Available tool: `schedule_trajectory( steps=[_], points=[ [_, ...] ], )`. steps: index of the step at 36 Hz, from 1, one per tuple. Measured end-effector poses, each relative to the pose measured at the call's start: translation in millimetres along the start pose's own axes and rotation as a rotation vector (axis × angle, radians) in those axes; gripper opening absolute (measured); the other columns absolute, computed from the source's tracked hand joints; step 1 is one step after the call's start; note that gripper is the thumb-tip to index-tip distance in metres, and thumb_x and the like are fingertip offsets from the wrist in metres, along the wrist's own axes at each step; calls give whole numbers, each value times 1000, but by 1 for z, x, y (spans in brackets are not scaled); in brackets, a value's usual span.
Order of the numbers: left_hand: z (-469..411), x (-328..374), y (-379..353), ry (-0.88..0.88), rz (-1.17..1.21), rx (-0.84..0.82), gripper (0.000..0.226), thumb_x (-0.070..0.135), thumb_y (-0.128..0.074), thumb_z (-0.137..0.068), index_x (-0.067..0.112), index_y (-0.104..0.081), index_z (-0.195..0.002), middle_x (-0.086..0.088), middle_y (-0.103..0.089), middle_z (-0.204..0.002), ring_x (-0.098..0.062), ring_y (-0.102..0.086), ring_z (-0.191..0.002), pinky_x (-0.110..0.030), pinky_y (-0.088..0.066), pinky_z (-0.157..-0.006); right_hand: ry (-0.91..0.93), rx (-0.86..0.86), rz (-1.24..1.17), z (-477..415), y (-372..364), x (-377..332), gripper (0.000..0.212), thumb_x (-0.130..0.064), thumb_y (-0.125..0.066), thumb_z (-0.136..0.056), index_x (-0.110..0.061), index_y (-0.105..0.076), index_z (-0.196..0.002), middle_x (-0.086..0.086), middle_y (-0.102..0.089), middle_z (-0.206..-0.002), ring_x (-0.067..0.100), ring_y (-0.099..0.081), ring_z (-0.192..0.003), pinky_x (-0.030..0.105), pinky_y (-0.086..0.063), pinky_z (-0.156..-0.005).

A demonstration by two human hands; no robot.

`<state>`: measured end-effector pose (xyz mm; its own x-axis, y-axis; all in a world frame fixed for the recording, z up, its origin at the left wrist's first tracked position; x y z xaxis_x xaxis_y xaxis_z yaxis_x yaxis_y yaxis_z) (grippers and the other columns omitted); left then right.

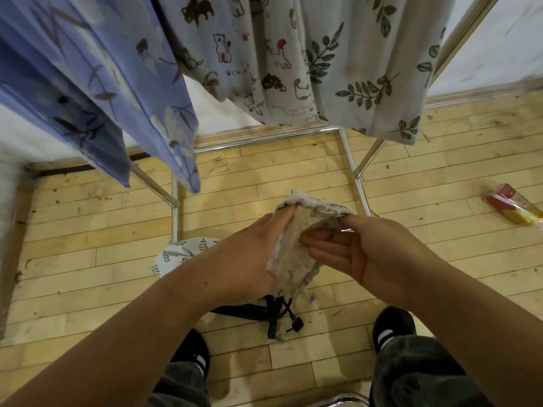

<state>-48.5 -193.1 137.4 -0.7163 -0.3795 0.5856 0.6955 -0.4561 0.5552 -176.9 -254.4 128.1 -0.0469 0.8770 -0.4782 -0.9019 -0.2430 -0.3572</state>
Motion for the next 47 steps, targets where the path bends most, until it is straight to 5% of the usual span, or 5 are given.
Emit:
schedule_trajectory(
  steps=[13,20,25,40,47],
  points=[
    [-2,2,-4,-17,3,0,115,16,-69,-89,53,20,-154,23,-10,-166,-8,-48,-128,-33,-55,-95,-62,-11,-156,4,-5,3,35,-11,-33,-112,8,-60,-124,28,-74,-109,35,-77,-100,38,-63,-80],
    [-5,0,-7,4,34,-27,113,16,-69,-91,52,16,-156,22,-21,-162,7,-51,-88,-7,-41,-60,-51,-43,-195,4,-9,2,35,-13,-33,-112,5,-60,-126,25,-75,-111,32,-76,-102,34,-63,-80],
    [-4,2,-7,5,31,-33,115,18,-71,-90,52,17,-156,23,-20,-163,16,-46,-87,-7,-43,-62,-25,-53,-173,4,-8,-1,34,-12,-35,-112,4,-61,-124,24,-76,-110,31,-76,-102,33,-63,-79],
    [4,-20,4,110,-66,-22,116,15,-70,-91,47,20,-157,13,-19,-167,-4,-50,-74,-12,-40,-51,249,129,617,-10,22,-21,18,-29,-61,-103,-15,-69,-110,6,-65,-92,18,-58,-65,35,-56,-63],
    [22,-45,17,189,-71,38,112,10,-67,-93,39,18,-159,1,-41,-110,-6,-42,-53,-9,-37,-44,275,100,700,-17,14,-12,11,-26,-63,-102,-21,-67,-111,5,-72,-99,18,-67,-69,36,-61,-68]
  ],
)
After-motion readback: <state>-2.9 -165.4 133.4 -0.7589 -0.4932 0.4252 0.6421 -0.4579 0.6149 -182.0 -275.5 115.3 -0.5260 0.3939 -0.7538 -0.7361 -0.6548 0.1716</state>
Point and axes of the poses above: each hand's wrist, its own z-axis away from the middle knuckle, its own y-axis out of the back of the hand, x = y × z, the point moved 10 cm from there along -z, towards the middle knuckle
